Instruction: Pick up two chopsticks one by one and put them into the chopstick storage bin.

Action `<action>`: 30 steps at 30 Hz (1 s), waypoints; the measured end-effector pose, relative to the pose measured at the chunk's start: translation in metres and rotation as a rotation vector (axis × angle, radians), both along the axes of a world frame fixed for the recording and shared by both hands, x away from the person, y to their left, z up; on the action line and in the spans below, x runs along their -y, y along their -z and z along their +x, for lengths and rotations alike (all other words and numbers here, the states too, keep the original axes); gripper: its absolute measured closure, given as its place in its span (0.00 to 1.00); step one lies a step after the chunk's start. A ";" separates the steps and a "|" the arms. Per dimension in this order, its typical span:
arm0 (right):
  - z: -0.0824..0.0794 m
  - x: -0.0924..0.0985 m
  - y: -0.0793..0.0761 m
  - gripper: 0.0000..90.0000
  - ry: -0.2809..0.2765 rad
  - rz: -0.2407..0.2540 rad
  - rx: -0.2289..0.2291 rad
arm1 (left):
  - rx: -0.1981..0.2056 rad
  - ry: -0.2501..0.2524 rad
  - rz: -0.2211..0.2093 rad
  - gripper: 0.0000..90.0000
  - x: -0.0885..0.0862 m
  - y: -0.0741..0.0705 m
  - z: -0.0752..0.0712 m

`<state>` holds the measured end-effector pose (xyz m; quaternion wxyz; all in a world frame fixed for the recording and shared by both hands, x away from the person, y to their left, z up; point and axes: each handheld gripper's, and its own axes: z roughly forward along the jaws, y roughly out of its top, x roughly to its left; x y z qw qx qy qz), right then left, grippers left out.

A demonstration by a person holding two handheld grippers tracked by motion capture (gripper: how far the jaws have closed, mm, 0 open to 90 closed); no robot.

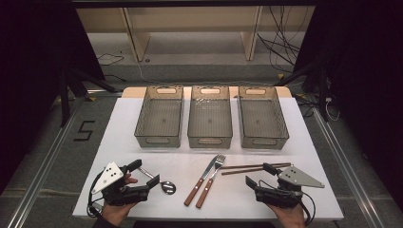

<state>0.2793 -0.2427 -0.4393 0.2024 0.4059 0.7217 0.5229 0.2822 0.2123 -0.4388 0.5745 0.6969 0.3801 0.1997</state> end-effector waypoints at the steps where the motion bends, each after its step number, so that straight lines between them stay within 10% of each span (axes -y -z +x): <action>1: 0.000 0.000 0.000 0.23 0.000 -0.002 -0.001 | 0.000 0.000 0.000 0.14 0.000 0.000 0.000; 16: 0.009 0.012 -0.019 0.22 -0.034 -0.035 -0.004 | 0.003 -0.004 -0.001 0.14 0.000 0.000 0.001; 30: 0.048 0.028 -0.044 0.23 -0.118 -0.305 -0.120 | 0.011 0.000 0.003 0.13 0.002 0.000 0.001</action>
